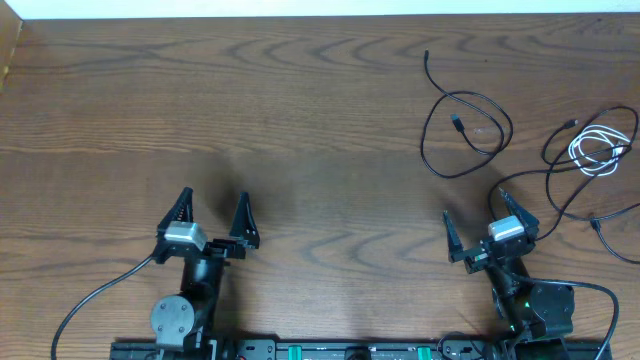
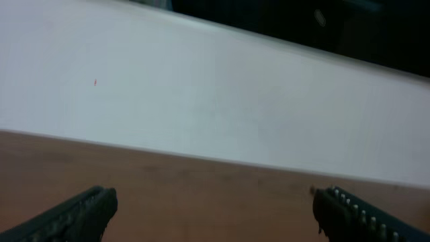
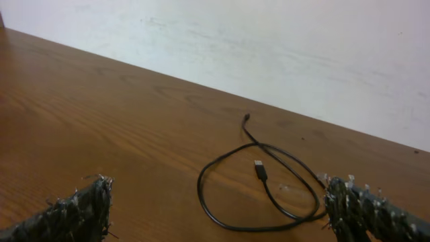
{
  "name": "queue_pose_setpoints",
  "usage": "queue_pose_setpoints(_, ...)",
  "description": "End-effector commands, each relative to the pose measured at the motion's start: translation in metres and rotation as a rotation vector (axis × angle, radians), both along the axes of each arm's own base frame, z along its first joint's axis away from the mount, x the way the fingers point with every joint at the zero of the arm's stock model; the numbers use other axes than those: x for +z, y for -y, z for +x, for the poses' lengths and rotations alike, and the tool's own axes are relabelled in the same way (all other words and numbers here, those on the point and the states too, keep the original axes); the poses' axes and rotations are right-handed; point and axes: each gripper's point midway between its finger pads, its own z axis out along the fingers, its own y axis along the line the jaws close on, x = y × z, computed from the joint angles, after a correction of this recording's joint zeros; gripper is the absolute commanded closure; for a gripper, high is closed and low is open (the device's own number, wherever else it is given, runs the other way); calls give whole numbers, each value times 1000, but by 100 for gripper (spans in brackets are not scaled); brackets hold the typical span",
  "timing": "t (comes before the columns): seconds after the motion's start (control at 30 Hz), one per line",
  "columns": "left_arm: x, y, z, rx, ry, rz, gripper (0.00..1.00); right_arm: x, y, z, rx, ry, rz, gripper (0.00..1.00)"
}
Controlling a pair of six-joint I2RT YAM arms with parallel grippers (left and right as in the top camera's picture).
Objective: Untangle cables
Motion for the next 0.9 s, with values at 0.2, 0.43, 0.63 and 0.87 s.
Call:
queue_pose_setpoints(0.2,-64,-9,3,59,-243,133,2,0,-2,-1,7,-4,11,1)
queue_pose_setpoints(0.43,-78,-18,2,103,-301,162,2,0,-2,-1,7,-4,11,1)
queue_pose_setpoints(0.63,-78,-18,2,104,-301,162,2,0,-2,-1,7,-4,11,1)
queue_pose_setpoints(0.87,-78,-18,2,103,-302,162,2,0,-2,-1,7,-4,11,1)
